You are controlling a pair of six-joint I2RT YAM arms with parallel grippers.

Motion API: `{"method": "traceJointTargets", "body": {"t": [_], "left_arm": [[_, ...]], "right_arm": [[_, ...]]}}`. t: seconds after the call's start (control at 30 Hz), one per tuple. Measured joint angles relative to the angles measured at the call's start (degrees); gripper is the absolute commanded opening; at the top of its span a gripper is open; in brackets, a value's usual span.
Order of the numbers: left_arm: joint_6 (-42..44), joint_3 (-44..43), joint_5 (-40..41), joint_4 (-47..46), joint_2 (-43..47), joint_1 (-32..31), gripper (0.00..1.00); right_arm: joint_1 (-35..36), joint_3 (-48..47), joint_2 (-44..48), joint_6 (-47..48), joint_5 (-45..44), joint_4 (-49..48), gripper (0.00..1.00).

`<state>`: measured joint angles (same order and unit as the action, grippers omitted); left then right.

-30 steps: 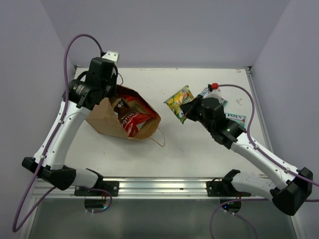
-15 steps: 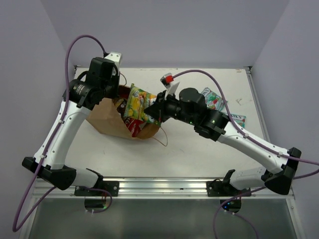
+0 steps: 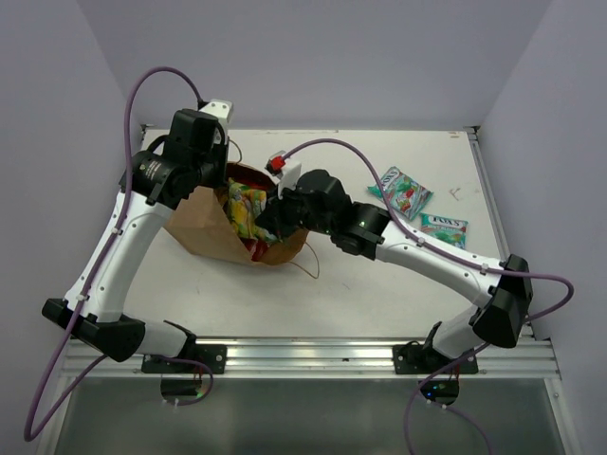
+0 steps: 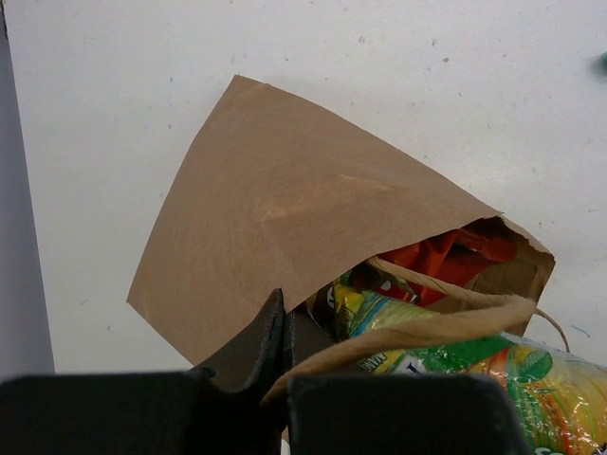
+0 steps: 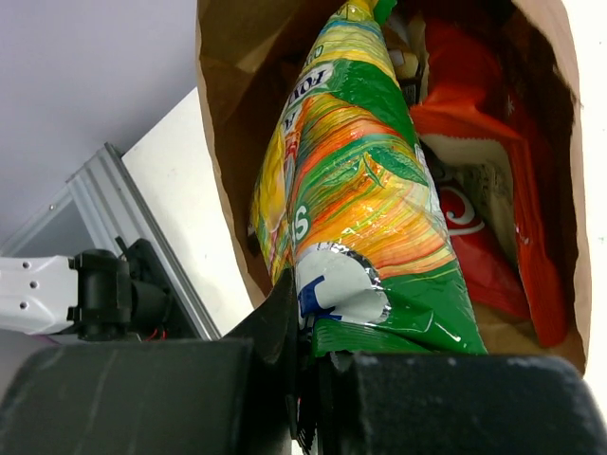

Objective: Place the snacks into the paper bag
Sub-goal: Place the snack in the paper bag.

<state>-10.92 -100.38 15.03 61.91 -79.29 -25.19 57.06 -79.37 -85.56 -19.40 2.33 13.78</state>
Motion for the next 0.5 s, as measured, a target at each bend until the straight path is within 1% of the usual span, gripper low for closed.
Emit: {"method": "traceJointTargets", "body": {"t": [0.17, 0.27, 0.5], "left_arm": [[0.0, 0.0, -0.2, 0.0, 0.0, 0.0, 0.0], [0.0, 0.3, -0.4, -0.1, 0.0, 0.0, 0.0], [0.0, 0.7, -0.6, -0.2, 0.0, 0.0, 0.0]], "right_arm": [[0.0, -4.0, -3.0, -0.1, -0.5, -0.1, 0.0], [0.0, -5.6, -4.3, -1.9, -1.2, -0.4, 0.0], [0.0, -7.6, -7.1, -12.0, -1.8, -1.8, 0.0]]}}
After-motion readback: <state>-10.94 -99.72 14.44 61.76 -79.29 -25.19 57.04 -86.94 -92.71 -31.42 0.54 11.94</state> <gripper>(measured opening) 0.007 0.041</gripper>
